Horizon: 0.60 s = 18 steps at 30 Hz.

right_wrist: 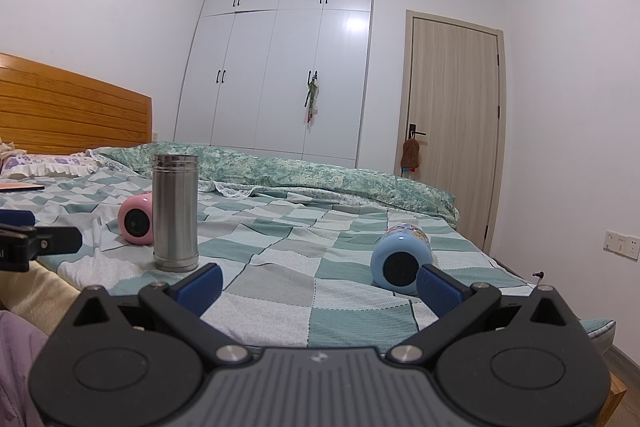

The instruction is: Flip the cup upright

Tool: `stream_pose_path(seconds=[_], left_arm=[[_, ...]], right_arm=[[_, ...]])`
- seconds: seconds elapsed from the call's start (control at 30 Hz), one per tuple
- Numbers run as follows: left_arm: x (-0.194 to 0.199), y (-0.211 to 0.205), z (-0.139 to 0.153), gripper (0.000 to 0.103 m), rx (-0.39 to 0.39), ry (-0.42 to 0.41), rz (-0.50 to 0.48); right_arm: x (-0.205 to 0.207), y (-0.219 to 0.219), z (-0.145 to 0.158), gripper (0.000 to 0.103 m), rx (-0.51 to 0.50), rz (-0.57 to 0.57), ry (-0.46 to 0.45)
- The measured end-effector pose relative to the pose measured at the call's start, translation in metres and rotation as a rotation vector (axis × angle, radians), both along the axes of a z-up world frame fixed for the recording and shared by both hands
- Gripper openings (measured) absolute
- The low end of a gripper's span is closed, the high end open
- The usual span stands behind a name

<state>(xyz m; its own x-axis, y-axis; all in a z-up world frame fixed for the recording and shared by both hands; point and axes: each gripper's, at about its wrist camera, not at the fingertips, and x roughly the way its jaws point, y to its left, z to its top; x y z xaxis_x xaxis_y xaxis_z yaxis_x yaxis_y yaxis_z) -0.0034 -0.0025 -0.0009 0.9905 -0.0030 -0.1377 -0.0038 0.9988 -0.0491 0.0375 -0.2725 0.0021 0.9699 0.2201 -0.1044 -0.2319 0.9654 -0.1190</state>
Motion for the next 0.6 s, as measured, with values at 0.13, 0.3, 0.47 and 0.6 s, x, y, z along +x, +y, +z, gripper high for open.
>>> stream_pose_path(seconds=[0.13, 0.3, 0.47, 0.6], left_arm=[[0.0, 0.0, 0.0, 0.103, 0.0, 0.0, 0.001], [0.002, 0.0, 0.0, 0.103, 0.001, 0.002, 0.001], [0.006, -0.004, 0.007, 0.103, 0.017, 0.019, 0.012], [0.015, -0.018, 0.013, 0.103, 0.029, 0.033, -0.049]], right_arm=[[0.0, 0.0, 0.001, 0.103, 0.0, 0.0, 0.0], [-0.001, 0.0, 0.002, 0.103, -0.003, -0.003, 0.001], [0.001, -0.002, -0.001, 0.103, -0.021, -0.022, 0.004], [0.005, -0.013, 0.009, 0.103, -0.007, -0.042, 0.023]])
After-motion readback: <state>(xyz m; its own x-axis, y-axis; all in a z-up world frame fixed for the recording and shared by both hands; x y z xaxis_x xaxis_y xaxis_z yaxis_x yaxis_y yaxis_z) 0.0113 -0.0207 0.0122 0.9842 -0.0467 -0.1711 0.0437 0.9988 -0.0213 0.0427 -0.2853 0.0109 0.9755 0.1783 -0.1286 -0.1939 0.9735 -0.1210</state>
